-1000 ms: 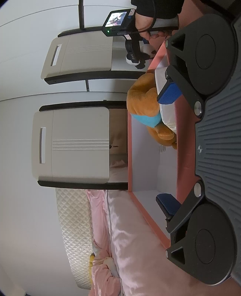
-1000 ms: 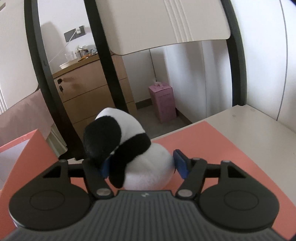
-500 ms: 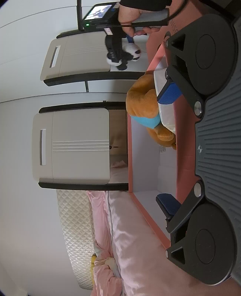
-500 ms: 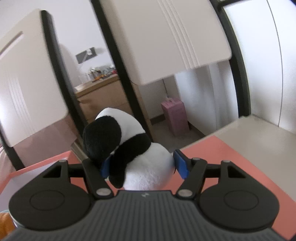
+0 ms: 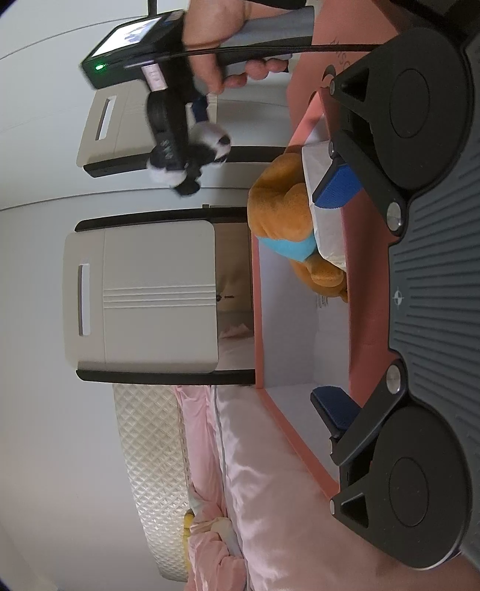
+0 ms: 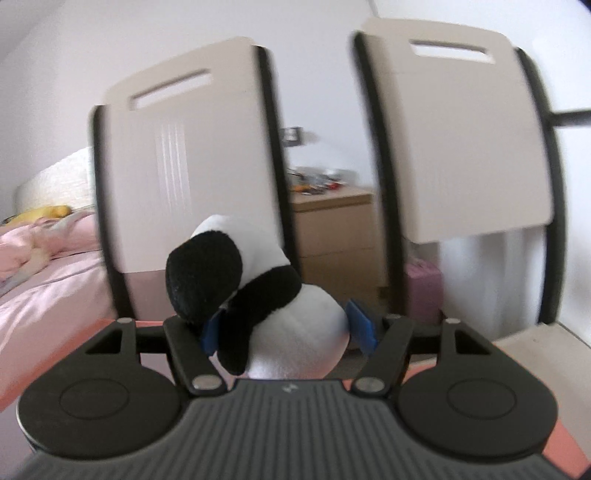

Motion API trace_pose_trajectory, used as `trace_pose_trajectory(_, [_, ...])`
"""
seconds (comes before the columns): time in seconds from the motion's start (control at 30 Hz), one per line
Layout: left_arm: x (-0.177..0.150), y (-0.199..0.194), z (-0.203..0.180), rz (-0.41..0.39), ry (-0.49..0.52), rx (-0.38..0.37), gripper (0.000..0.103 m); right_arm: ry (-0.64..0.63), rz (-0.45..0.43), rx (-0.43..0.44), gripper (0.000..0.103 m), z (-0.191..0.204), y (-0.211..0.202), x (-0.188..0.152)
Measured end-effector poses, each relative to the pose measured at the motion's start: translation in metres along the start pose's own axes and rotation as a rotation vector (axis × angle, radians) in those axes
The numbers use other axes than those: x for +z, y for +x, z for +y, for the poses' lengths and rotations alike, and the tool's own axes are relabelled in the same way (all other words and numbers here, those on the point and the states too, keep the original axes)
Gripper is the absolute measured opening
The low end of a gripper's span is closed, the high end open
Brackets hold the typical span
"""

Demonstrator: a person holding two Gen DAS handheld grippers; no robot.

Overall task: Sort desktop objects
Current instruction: 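Lift the panda plush with the right tool and carry it over the box, then lower the panda plush into the box and open the right tool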

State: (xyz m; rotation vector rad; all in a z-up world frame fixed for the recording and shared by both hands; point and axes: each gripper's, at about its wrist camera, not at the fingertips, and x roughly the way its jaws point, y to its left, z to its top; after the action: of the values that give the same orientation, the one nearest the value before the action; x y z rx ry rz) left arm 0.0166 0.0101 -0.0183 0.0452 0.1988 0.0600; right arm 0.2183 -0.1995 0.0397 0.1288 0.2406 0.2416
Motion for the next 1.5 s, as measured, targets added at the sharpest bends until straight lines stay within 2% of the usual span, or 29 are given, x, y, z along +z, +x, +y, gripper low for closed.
trace_pose_trajectory(0.2, [-0.001,0.0,0.0,0.002,0.0,0.003,0.103,0.003,0.058,0.163,0.069,0.028,-0.002,0.004])
trace_pose_trajectory(0.67, [0.002,-0.001,0.006,-0.02,-0.024,0.025,0.103,-0.044,0.162,0.372,0.069,0.09,0.006,-0.008])
trace_pose_trajectory(0.77, [0.002,0.0,0.008,-0.018,-0.029,0.031,0.103,-0.049,0.188,0.403,0.069,0.1,0.01,-0.014])
trace_pose_trajectory(1.1, [0.004,0.003,0.013,-0.011,-0.043,0.044,0.103,-0.073,0.237,0.429,0.07,0.115,0.023,-0.025])
trace_pose_trajectory(1.27, [0.004,0.001,0.01,-0.02,-0.033,0.033,0.103,-0.035,0.219,0.452,0.096,0.107,0.021,-0.024])
trace_pose_trajectory(1.4, [0.003,0.0,0.011,-0.022,-0.035,0.033,0.103,-0.024,0.193,0.433,0.103,0.099,0.017,-0.022])
trace_pose_trajectory(1.5, [0.003,0.001,0.011,-0.022,-0.037,0.031,0.103,-0.006,0.175,0.421,0.103,0.089,0.012,-0.021])
